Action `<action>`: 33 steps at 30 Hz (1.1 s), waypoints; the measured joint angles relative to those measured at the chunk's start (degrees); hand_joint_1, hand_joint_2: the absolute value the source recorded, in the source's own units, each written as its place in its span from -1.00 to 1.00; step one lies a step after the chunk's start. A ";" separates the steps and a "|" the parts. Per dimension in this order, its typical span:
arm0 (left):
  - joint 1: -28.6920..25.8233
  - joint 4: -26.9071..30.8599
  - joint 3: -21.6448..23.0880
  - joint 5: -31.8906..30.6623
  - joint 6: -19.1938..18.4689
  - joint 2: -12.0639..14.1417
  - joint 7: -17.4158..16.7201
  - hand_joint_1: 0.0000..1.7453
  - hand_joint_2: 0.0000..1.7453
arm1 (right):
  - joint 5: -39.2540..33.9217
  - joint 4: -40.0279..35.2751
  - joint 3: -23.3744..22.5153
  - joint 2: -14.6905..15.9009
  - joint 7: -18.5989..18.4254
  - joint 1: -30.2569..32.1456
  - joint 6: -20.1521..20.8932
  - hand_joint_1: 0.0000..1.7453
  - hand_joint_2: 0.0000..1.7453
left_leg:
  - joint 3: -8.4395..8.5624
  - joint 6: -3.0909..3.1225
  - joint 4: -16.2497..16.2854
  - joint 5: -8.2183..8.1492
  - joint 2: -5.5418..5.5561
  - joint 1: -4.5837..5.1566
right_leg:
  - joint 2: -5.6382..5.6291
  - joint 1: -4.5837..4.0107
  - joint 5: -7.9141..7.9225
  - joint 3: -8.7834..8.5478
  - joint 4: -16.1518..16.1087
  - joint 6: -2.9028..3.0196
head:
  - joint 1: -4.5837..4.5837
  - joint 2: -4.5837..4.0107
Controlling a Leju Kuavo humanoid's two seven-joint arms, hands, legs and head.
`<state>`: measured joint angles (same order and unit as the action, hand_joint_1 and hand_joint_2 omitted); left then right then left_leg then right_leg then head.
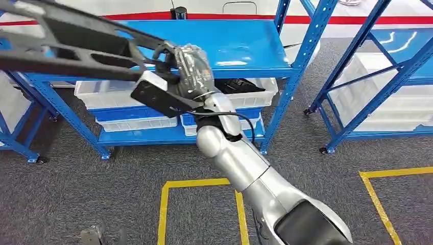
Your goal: Take the parts from the cabinet and place them on the table.
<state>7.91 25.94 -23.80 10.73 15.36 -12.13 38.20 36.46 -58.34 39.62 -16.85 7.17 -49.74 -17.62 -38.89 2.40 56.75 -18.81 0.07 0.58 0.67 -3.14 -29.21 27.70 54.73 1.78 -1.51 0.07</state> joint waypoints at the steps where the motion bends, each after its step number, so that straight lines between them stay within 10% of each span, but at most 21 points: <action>1: 0.44 -0.09 0.61 -0.69 -0.74 0.19 -0.63 -1.00 1.00 | 1.51 -1.45 -2.14 0.78 -0.61 1.43 0.00 1.00 1.00 | -0.51 -0.17 -0.17 0.07 0.20 0.30 | 0.17 1.30 1.26 -0.07 -1.30 0.19 | 0.04 0.00; 3: 1.34 -0.39 1.77 -1.46 -1.55 0.50 -1.33 -1.00 1.00 | 3.14 -3.65 -5.77 2.03 -0.72 3.69 0.28 1.00 1.00 | -1.84 -1.21 3.56 -5.88 0.35 0.15 | 0.38 1.58 2.71 0.82 -1.17 0.78 | 0.11 0.00; 6: 2.13 -0.77 3.21 -2.38 -2.53 1.01 -1.97 -1.00 1.00 | 3.97 -6.75 -10.05 3.83 -0.74 7.60 0.39 1.00 1.00 | -4.36 -2.67 15.82 -12.83 0.10 -1.20 | 0.34 2.08 4.61 3.31 -0.94 -0.10 | -0.15 0.00; 8: 2.24 -1.14 4.46 -2.84 -3.26 1.22 -2.12 -1.00 1.00 | 4.65 -9.03 -12.67 5.20 -0.74 10.56 0.11 1.00 1.00 | -2.76 -3.53 17.04 -9.80 0.07 -1.91 | 0.37 2.77 5.58 5.24 -0.25 -0.87 | -0.15 0.00; 10: 2.26 -1.42 5.49 -3.04 -3.71 1.46 -2.12 -1.00 1.00 | 5.00 -11.06 -14.84 6.32 -0.74 13.02 -0.02 1.00 1.00 | 2.73 -4.40 10.59 -6.46 0.05 -2.56 | 0.36 3.59 6.10 7.16 1.10 -1.69 | -0.18 0.00; 12: 2.50 -1.62 6.58 -3.17 -3.87 1.49 -2.12 -1.00 1.00 | 5.11 -13.32 -16.71 7.19 -0.74 14.82 -0.17 1.00 1.00 | 8.25 -4.84 2.04 -9.51 0.54 -2.19 | 0.29 3.58 6.53 9.12 2.62 -2.41 | -0.62 0.00; 16: 2.84 -2.36 8.20 -3.65 -4.37 1.77 -2.45 -1.00 1.00 | 6.09 -16.31 -18.79 8.59 -1.16 17.83 -1.60 1.00 1.00 | 7.05 -2.06 1.42 -8.73 0.45 -1.72 | 0.17 3.82 8.42 10.00 2.38 -4.76 | -0.53 0.00; 18: 3.17 -2.73 9.46 -3.69 -4.61 1.81 -3.01 -1.00 1.00 | 6.20 -18.24 -20.29 9.83 -1.44 19.98 -2.23 1.00 1.00 | 5.95 -0.14 1.30 -7.42 0.30 -1.93 | -0.05 4.10 3.81 11.82 5.92 -4.29 | -0.03 0.00; 21: 3.36 -3.35 11.04 -3.69 -4.67 1.84 -3.60 -1.00 1.00 | 3.20 -20.78 -22.90 11.52 -0.83 23.01 -2.82 1.00 1.00 | 3.73 0.39 1.35 -5.65 0.31 -1.62 | -0.39 4.10 -3.36 15.19 19.18 -3.99 | 0.46 0.00; 24: 3.41 -3.93 12.32 -3.78 -4.67 1.92 -3.67 -1.00 1.00 | 1.11 -22.77 -25.32 12.76 0.24 25.72 -3.45 1.00 1.00 | 1.38 0.16 1.39 -3.79 0.12 -1.44 | -0.40 4.08 -0.49 11.59 18.58 -5.59 | 0.57 0.00; 26: 3.41 -4.18 13.05 -3.87 -4.70 1.97 -3.63 -1.00 1.00 | 0.87 -24.06 -26.16 13.33 0.68 27.07 -3.94 1.00 1.00 | 0.17 -0.23 1.39 -2.67 0.10 -1.42 | -0.40 4.03 0.90 4.57 9.42 -5.51 | 0.55 0.00; 27: 3.43 -4.22 13.49 -3.93 -4.83 1.97 -3.60 -1.00 1.00 | 0.87 -25.14 -26.81 13.68 1.01 27.66 -4.35 1.00 1.00 | -0.29 -0.60 1.47 -2.21 0.08 -1.10 | -0.39 3.73 -0.86 -0.01 3.49 -4.78 | 0.61 0.00; 31: 3.51 -4.55 15.17 -4.22 -5.05 1.95 -4.04 -1.00 1.00 | 0.67 -28.24 -28.74 15.17 1.42 31.41 -5.66 1.00 1.00 | -0.60 -2.05 0.13 0.67 0.20 -1.27 | -0.52 3.31 -0.07 0.92 1.25 -3.51 | 0.33 0.00; 33: 3.51 -4.74 15.85 -4.22 -5.02 2.03 -4.33 -1.00 1.00 | 0.39 -29.29 -29.63 15.58 1.62 32.86 -5.97 1.00 1.00 | -1.80 -2.42 2.53 -4.06 0.20 -1.45 | -0.14 3.96 1.48 1.52 0.95 -1.94 | 0.33 0.00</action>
<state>11.43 21.20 -7.95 6.51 10.34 -10.10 33.88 36.85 -87.63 9.99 -1.27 8.79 -16.88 -23.58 -40.69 -0.02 59.28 -22.88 0.27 -0.87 0.53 0.82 -27.73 29.21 55.68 -0.15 -1.18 0.07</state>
